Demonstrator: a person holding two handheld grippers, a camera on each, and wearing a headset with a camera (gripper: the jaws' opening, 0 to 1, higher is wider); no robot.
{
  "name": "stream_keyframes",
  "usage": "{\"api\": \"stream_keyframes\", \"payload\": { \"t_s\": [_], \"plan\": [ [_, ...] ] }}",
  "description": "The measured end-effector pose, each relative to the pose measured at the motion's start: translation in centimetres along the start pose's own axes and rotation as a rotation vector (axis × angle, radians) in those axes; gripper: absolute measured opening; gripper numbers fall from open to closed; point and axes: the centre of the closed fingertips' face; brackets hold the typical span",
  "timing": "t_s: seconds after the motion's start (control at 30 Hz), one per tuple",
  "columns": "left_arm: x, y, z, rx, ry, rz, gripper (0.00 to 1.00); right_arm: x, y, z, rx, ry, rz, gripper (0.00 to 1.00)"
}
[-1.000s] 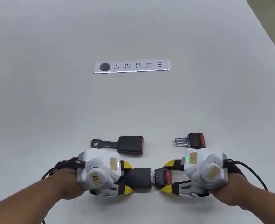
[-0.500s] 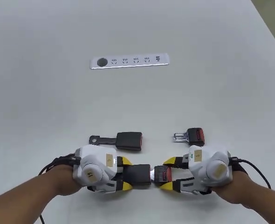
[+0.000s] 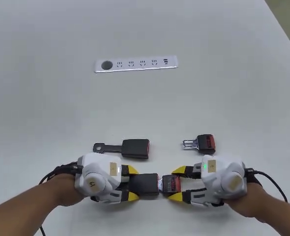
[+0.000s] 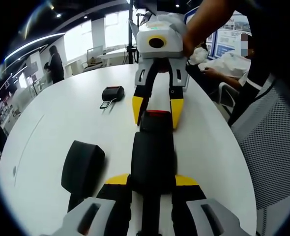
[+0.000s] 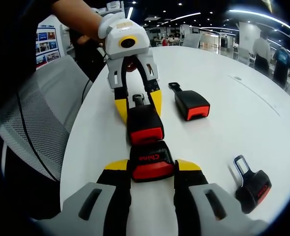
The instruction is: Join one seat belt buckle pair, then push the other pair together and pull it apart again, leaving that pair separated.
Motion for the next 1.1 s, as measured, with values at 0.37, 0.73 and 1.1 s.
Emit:
{"api": "stream_keyframes", "payload": {
  "t_s": [0.37, 0.73, 1.1],
  "plan": [
    [0.0, 0.2, -0.1, 0.0, -0.006, 0.01, 0.32, 0.2, 0.2, 0.0, -0.016, -0.001, -0.012, 0.32],
    [0.2, 0.3, -0.1, 0.017, 0.002, 0.033, 0.33, 0.3, 0.1, 0.0, -0.05, 0.005, 0.022, 0.33],
    [-0.1, 0.1, -0.5, 0.047, -0.022, 0.077, 0.39, -0.2, -1.2, 0.3, 0.012, 0.027, -0.038, 0.56]
  ]
}}
Point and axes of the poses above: the centre of the closed fingertips' face, and the gripper's own axes: x roughly forward along the fingers, z roughly to its left, y roughly out of its underside, and after that the axes turned 13 degrees about -y, right-handed
